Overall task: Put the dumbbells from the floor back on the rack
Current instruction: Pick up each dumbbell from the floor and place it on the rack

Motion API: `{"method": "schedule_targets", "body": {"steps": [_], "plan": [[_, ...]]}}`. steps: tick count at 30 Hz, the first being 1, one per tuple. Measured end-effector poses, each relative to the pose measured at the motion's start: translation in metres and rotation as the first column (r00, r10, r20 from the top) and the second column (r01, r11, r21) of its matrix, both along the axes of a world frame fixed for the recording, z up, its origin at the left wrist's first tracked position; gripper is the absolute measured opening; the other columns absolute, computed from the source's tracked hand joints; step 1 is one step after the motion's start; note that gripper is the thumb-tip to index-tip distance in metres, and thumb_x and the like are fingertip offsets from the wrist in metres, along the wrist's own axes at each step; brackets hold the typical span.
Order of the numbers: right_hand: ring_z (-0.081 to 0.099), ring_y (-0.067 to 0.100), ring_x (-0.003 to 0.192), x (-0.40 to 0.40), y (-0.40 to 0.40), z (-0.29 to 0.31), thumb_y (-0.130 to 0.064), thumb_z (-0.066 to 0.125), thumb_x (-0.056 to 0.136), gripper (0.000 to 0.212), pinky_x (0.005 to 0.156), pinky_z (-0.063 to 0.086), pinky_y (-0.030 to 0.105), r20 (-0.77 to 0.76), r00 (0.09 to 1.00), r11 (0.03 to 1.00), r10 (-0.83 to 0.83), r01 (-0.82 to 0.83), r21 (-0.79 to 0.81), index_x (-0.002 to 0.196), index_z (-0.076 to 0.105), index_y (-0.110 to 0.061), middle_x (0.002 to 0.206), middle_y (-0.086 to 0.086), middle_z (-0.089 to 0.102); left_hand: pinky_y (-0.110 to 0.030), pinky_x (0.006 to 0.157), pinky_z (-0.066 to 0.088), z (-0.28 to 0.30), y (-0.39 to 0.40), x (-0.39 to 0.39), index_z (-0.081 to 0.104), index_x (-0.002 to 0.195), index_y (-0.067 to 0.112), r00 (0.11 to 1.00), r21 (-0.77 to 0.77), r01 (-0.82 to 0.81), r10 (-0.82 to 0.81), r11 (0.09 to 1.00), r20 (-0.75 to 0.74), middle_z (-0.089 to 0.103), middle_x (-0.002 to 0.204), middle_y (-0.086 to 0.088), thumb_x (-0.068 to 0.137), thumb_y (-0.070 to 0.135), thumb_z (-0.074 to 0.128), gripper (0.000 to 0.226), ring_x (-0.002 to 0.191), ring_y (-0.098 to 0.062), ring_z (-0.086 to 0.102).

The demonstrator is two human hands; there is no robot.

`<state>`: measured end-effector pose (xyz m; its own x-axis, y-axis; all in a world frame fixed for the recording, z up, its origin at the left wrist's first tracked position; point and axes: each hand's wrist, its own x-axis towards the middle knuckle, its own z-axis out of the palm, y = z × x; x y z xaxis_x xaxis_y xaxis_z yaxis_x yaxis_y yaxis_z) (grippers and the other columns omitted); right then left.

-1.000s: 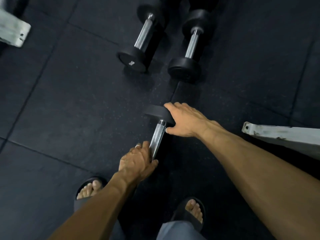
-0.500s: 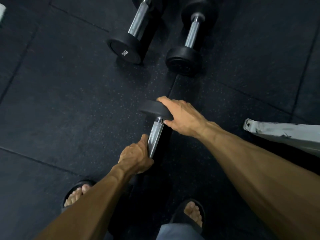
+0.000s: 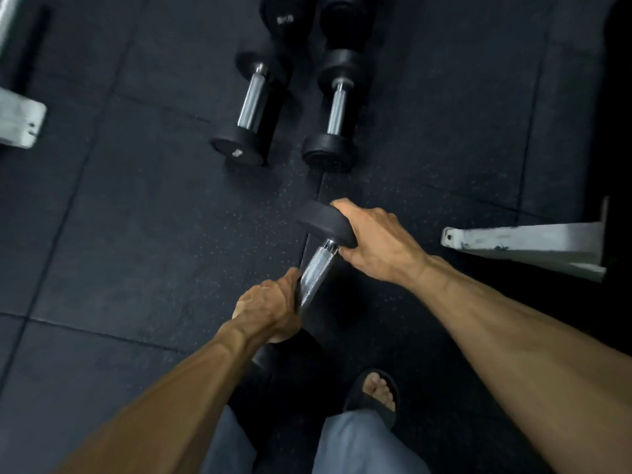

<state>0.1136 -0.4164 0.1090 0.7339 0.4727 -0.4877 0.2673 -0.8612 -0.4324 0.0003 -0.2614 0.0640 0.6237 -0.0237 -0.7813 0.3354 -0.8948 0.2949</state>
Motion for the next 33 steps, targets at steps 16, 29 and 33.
{"method": "schedule_targets", "body": {"steps": [16,29,33], "plan": [[0.065,0.031,0.090,0.038,-0.116,0.437,-0.025,0.070,0.081,0.061,0.083,0.052,0.047,0.377,0.899,0.974,-0.222,0.218,0.052,0.133,0.038,-0.030,0.095,-0.001,0.069,-0.031,0.061,0.039,0.421,-0.073,0.112,0.035,0.098,0.029,0.857,0.002,0.364,-0.335,0.932,0.392,0.055,0.085,0.002,0.065,0.033,0.078,0.055,0.080,-0.026,0.056],[0.064,0.033,0.099,-0.022,-0.345,0.673,-0.027,0.068,0.081,0.059,0.086,0.050,0.044,0.665,0.671,0.901,-0.327,0.435,0.004,0.135,0.045,-0.025,0.108,0.007,0.070,-0.047,0.087,0.053,0.621,-0.318,0.139,0.048,0.109,0.038,0.734,-0.221,0.589,-0.400,0.778,0.548,0.066,0.108,-0.008,0.056,0.043,0.073,0.059,0.100,-0.033,0.063],[0.064,0.034,0.093,-0.056,-0.418,0.691,-0.037,0.065,0.079,0.054,0.083,0.052,0.046,0.676,0.622,0.832,-0.396,0.554,-0.023,0.128,0.046,-0.030,0.102,0.006,0.070,-0.041,0.083,0.054,0.633,-0.400,0.122,0.045,0.119,0.032,0.651,-0.170,0.685,-0.490,0.708,0.580,0.066,0.098,0.000,0.059,0.040,0.078,0.069,0.094,-0.026,0.063]]}}
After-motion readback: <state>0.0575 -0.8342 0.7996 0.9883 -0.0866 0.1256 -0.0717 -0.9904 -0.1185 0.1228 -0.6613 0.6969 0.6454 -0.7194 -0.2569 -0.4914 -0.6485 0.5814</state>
